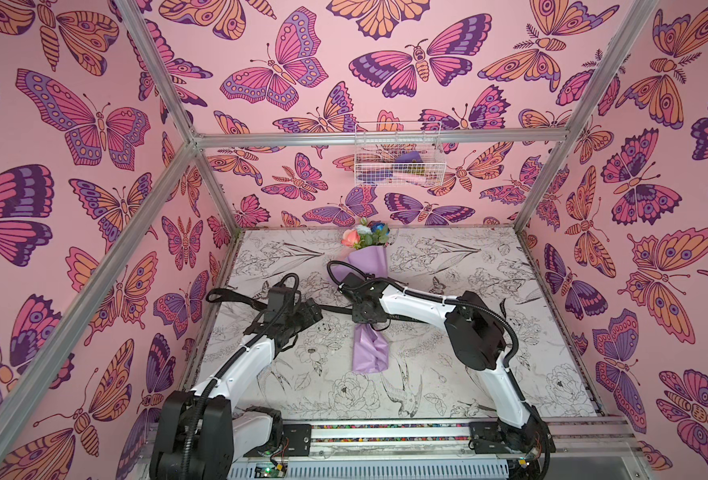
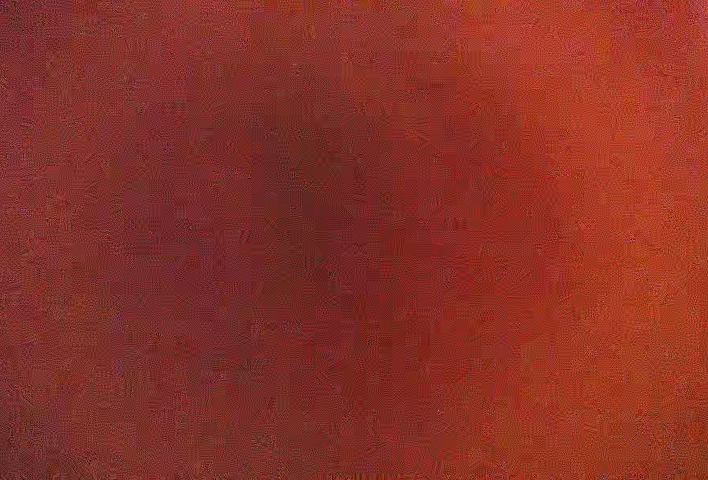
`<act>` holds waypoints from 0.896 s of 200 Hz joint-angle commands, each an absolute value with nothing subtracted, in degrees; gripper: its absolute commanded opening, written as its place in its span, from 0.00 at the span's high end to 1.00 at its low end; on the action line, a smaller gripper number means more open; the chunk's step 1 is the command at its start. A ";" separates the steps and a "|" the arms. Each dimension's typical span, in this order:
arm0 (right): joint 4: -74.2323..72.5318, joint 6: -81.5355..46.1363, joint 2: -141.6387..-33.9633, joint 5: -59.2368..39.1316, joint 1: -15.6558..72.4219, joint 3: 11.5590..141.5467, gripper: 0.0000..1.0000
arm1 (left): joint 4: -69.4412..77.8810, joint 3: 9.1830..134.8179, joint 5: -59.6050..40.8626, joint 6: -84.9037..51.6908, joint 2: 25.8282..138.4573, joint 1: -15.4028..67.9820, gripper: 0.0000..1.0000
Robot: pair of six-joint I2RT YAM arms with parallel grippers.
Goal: Tie the bouquet of fake flowers
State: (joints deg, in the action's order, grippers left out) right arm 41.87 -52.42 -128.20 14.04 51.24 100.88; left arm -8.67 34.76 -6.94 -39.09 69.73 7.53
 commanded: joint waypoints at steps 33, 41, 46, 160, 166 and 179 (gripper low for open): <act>44.91 -53.74 -134.63 13.83 49.58 102.37 0.94 | -5.94 35.68 -6.64 -46.77 72.34 -0.28 0.11; 45.85 -53.94 -135.20 13.97 49.34 102.39 0.95 | -5.44 35.68 -7.06 -47.08 72.35 -1.02 0.11; 46.53 -54.10 -135.33 14.14 49.01 102.28 0.95 | -5.12 35.68 -7.27 -47.16 72.33 -1.35 0.11; 46.33 -50.90 -128.88 15.99 42.66 87.30 0.99 | -5.56 39.61 -3.57 -45.97 75.73 -12.21 0.11; 46.30 -50.74 -128.58 16.20 42.32 86.74 0.99 | -5.62 39.94 -3.85 -45.97 76.08 -13.17 0.11; 46.47 -49.91 -127.82 17.01 41.63 85.93 0.99 | -5.62 40.50 -3.95 -45.93 77.08 -14.98 0.12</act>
State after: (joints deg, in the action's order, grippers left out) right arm 39.53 -51.64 -123.85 14.98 43.99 91.35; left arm -4.97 39.05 -4.56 -46.57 75.40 -12.03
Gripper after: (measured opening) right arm 0.101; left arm 0.886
